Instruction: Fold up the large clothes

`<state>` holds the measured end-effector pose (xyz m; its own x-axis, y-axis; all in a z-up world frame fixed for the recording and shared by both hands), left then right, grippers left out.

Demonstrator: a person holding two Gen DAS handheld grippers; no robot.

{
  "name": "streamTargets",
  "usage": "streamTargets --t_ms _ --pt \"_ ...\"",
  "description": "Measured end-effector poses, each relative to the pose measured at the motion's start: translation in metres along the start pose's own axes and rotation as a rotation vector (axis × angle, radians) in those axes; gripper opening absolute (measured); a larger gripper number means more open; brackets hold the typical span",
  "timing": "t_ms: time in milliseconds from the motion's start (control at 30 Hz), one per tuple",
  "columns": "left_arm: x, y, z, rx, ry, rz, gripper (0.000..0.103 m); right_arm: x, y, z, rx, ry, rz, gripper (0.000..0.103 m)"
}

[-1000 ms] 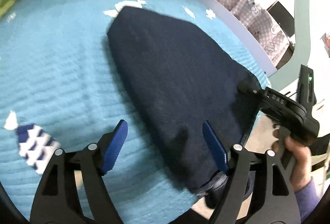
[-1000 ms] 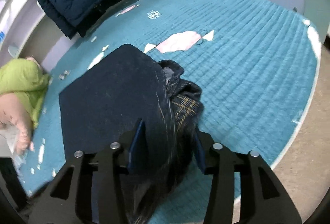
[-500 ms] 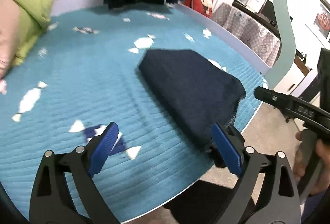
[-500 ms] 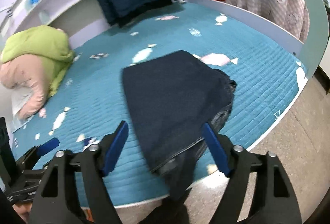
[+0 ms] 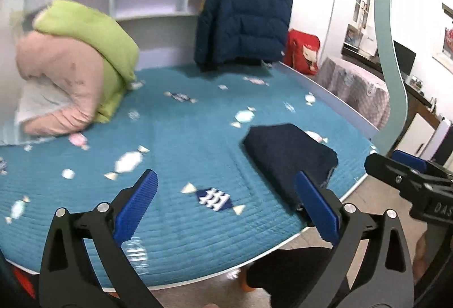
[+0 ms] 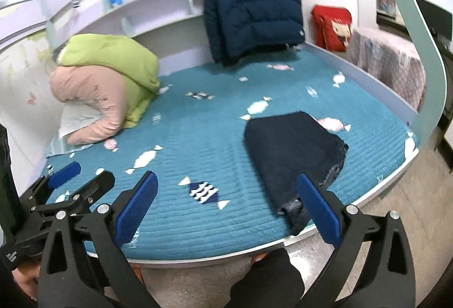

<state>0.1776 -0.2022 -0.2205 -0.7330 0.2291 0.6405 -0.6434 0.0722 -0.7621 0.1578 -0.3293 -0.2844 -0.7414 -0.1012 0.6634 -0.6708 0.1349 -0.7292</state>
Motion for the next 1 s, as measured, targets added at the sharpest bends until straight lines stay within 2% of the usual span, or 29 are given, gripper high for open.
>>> streamTargets --t_ms 33,200,333,600,800,1000 --pt "0.018 -0.004 -0.002 -0.015 -0.035 0.038 0.098 0.010 0.000 -0.009 0.011 -0.009 0.011 0.095" --pt "0.074 -0.013 -0.011 0.007 -0.028 0.116 0.098 0.054 -0.002 -0.040 0.056 -0.028 0.084 0.095" --pt "0.120 -0.019 -0.019 0.009 -0.079 0.178 0.098 0.092 -0.005 -0.058 0.074 -0.053 0.151 0.095" --pt "0.207 -0.024 -0.019 -0.005 -0.124 0.309 0.098 0.157 -0.006 -0.092 0.154 -0.071 0.268 0.095" --pt "0.248 -0.025 -0.017 -0.005 -0.127 0.370 0.098 0.196 -0.007 -0.104 0.199 -0.035 0.364 0.095" --pt "0.278 -0.024 -0.017 0.001 -0.151 0.427 0.098 0.208 -0.007 -0.108 0.214 -0.048 0.397 0.095"
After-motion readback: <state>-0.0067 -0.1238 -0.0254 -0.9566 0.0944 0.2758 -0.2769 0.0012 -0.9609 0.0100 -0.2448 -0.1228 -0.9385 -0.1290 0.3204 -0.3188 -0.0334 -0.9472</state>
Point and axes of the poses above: each gripper's, at about its wrist camera, not at the fingertips, and x roughly against the way its jaws point, z to its right, y to its underside, the point moved 8 cm from there along -x, roughly the way its jaws point, and after that the axes turned 5 degrees about -z, right-handed, at the moved point
